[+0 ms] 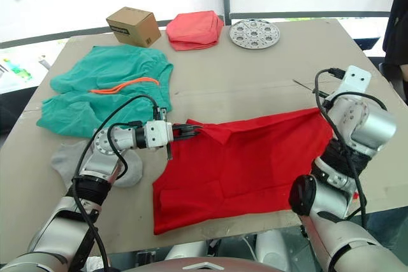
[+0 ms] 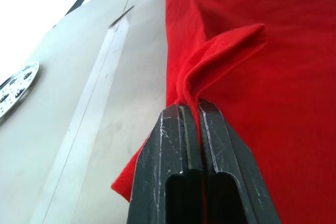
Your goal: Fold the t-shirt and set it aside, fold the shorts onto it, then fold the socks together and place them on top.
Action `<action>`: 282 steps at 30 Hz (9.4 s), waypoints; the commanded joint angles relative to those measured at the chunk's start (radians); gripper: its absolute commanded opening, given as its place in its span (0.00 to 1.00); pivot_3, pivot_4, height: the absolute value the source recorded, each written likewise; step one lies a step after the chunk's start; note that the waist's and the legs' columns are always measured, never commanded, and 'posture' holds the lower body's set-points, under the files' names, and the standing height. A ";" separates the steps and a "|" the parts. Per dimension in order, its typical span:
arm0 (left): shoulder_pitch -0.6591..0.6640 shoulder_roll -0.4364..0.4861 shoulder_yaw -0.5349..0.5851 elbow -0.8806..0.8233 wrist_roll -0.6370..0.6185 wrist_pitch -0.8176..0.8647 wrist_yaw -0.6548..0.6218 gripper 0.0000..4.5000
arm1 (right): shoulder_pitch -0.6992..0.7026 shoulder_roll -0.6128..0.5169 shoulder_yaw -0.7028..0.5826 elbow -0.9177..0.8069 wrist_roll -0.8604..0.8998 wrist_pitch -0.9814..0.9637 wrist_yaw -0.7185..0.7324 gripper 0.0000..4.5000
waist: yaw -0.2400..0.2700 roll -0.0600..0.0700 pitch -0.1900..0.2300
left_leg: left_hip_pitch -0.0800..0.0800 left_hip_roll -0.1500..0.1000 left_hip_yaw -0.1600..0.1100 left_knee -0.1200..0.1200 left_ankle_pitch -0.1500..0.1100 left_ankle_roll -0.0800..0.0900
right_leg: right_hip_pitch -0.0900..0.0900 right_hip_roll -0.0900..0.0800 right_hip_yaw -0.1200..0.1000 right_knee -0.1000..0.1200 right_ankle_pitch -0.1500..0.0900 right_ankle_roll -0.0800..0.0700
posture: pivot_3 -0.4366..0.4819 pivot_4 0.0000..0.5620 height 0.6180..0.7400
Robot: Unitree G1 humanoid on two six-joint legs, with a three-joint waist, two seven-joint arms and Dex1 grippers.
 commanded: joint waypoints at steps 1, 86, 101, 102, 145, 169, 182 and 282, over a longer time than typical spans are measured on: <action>0.046 0.022 0.008 -0.017 -0.018 -0.033 -0.027 0.00 | 0.150 0.068 0.009 -0.209 0.061 -0.031 0.084 0.02 | -0.006 0.000 -0.001 | 0.000 0.000 0.000 -0.001 0.000 0.000 | 0.000 0.000 0.000 0.000 0.000 0.000 | 0.48 0.27 1.00; -0.083 -0.085 0.157 -0.085 -0.130 0.468 0.131 0.00 | 0.310 -0.920 0.786 0.298 -0.392 -1.011 0.915 0.01 | 0.030 -0.005 0.000 | 0.008 0.006 0.004 0.003 -0.003 0.003 | 0.013 0.002 -0.003 -0.008 0.000 0.000 | 0.48 0.27 1.00; 0.202 0.020 0.090 -0.325 -0.111 0.392 -0.058 0.00 | 0.639 -0.942 0.713 0.024 -0.341 -0.937 0.954 0.01 | 0.024 -0.003 0.001 | 0.010 0.006 0.003 0.002 -0.004 0.002 | 0.013 0.001 -0.002 -0.008 0.000 0.000 | 0.48 0.27 1.00; 0.210 0.022 0.088 -0.329 -0.109 0.394 -0.054 0.00 | 0.639 -0.942 0.711 0.030 -0.340 -0.935 0.952 0.01 | 0.026 -0.003 0.001 | 0.010 0.006 0.004 0.002 -0.004 0.002 | 0.013 0.001 -0.002 -0.008 0.000 0.000 | 0.48 0.27 1.00; 0.189 -0.022 0.189 -0.552 -0.515 1.140 0.153 0.04 | 0.503 -0.372 0.357 -0.183 0.099 -0.462 0.747 0.01 | 0.039 -0.006 0.001 | 0.010 0.009 0.002 0.002 -0.005 0.002 | 0.013 0.004 -0.003 -0.008 0.000 0.000 | 0.48 0.27 1.00; 0.321 -0.169 0.204 -0.432 -0.228 0.975 0.478 0.01 | 0.701 -0.099 0.369 0.146 -0.021 -1.206 0.200 0.00 | 0.031 0.002 -0.003 | 0.015 0.011 0.007 -0.003 -0.005 0.000 | 0.012 0.008 0.004 -0.006 0.000 -0.002 | 0.48 0.27 1.00; 0.497 0.165 0.268 -0.745 -0.553 1.116 -0.062 0.70 | 1.094 -0.566 0.323 -0.321 0.294 -1.046 0.805 0.89 | 0.020 0.004 0.000 | 0.013 0.012 0.006 -0.003 -0.007 0.002 | 0.013 0.007 0.002 -0.009 -0.006 -0.003 | 0.48 0.27 1.00; 0.508 0.402 0.100 -0.734 -0.455 1.016 -0.381 0.01 | 1.203 -1.159 0.211 -0.275 0.153 -0.803 1.367 0.01 | 0.042 -0.004 0.012 | 0.011 0.017 0.013 0.001 -0.013 0.004 | 0.013 -0.002 -0.006 -0.014 -0.005 -0.005 | 0.48 0.27 1.00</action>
